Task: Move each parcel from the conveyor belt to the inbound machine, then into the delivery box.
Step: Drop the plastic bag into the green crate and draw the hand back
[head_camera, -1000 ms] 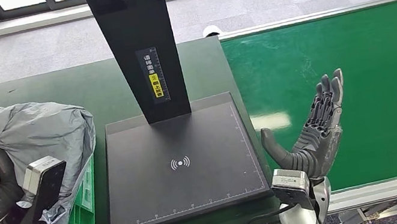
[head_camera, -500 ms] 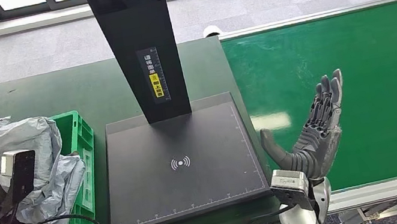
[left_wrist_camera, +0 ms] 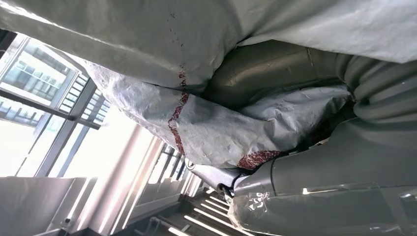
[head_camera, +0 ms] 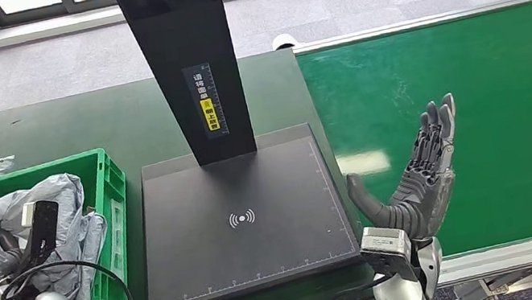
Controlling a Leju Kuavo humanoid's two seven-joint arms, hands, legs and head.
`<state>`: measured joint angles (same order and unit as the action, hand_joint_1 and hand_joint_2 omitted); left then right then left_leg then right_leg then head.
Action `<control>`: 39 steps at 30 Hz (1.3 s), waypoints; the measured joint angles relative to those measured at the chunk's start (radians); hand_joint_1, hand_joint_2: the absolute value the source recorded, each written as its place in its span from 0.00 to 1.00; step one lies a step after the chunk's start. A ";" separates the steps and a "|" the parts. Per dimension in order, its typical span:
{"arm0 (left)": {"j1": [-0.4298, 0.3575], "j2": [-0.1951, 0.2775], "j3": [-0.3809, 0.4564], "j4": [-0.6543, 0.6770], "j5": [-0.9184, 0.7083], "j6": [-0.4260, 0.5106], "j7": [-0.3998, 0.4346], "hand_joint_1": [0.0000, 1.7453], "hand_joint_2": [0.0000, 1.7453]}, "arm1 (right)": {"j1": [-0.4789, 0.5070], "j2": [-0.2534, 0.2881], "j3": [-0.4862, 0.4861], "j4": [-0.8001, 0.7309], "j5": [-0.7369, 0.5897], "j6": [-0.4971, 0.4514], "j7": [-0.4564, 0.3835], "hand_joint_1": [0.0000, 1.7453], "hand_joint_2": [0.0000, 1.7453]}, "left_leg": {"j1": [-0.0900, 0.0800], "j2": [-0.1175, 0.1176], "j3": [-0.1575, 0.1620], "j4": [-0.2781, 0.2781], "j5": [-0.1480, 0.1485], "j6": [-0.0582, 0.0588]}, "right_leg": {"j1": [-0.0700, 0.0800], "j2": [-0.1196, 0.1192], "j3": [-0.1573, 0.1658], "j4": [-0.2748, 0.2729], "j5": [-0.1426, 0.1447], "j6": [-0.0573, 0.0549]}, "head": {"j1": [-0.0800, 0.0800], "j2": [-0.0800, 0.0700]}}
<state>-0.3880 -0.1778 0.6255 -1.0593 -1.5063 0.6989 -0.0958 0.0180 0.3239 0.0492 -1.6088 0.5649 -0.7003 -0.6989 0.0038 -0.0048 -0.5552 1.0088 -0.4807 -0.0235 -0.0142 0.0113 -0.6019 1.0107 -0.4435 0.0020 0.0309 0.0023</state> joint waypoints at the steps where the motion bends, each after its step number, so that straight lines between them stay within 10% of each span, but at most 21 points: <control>1: -0.002 0.003 0.000 0.009 0.000 0.000 0.001 1.00 1.00 | 0.000 0.000 0.000 0.000 0.000 0.000 0.000 0.00 1.00 | 0.000 0.000 0.000 0.000 0.000 0.000 | 0.000 0.000 0.000 0.000 0.000 0.000 | 0.000 0.000; 23: -0.139 0.087 0.002 0.317 -0.032 -0.003 0.123 1.00 1.00 | -0.001 0.000 0.000 0.006 -0.010 0.000 0.000 0.00 1.00 | 0.000 -0.005 0.003 -0.003 -0.002 -0.001 | -0.001 -0.007 0.013 0.000 -0.004 -0.002 | 0.000 0.000; 26: -0.165 0.106 0.002 0.390 -0.044 -0.013 0.148 0.33 1.00 | -0.001 0.000 0.000 0.006 -0.013 0.000 0.000 0.00 1.00 | 0.000 -0.004 0.006 -0.004 -0.001 -0.002 | -0.001 -0.005 0.015 0.000 -0.003 -0.003 | 0.000 0.000; 27: -0.171 0.110 0.002 0.409 -0.047 -0.015 0.154 0.08 0.75 | -0.001 0.000 0.000 0.006 -0.014 0.000 0.000 0.00 1.00 | 0.000 -0.004 0.007 -0.004 0.000 -0.003 | -0.001 -0.005 0.015 0.000 -0.003 -0.003 | 0.000 0.000; 30: -0.183 0.117 0.002 0.446 -0.050 -0.012 0.165 0.00 0.00 | -0.001 0.000 0.000 0.006 -0.014 0.000 0.000 0.00 1.00 | 0.000 -0.003 0.008 -0.004 0.000 -0.003 | -0.001 -0.003 0.016 0.000 -0.003 -0.003 | 0.000 0.000; 39: -0.131 0.079 0.004 0.313 0.063 0.000 0.030 0.00 0.00 | -0.001 0.000 0.000 0.008 -0.008 0.000 0.000 0.00 1.00 | 0.000 0.001 0.016 -0.004 -0.003 -0.003 | -0.001 0.002 0.013 0.000 -0.003 -0.003 | 0.000 0.000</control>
<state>-0.5190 -0.0986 0.6293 -0.7467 -1.4430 0.6990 -0.0663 0.0168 0.3239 0.0492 -1.6007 0.5573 -0.7000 -0.6985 0.0034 -0.0034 -0.5391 1.0048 -0.4832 -0.0269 -0.0152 0.0137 -0.5886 1.0111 -0.4469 -0.0008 0.0308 0.0023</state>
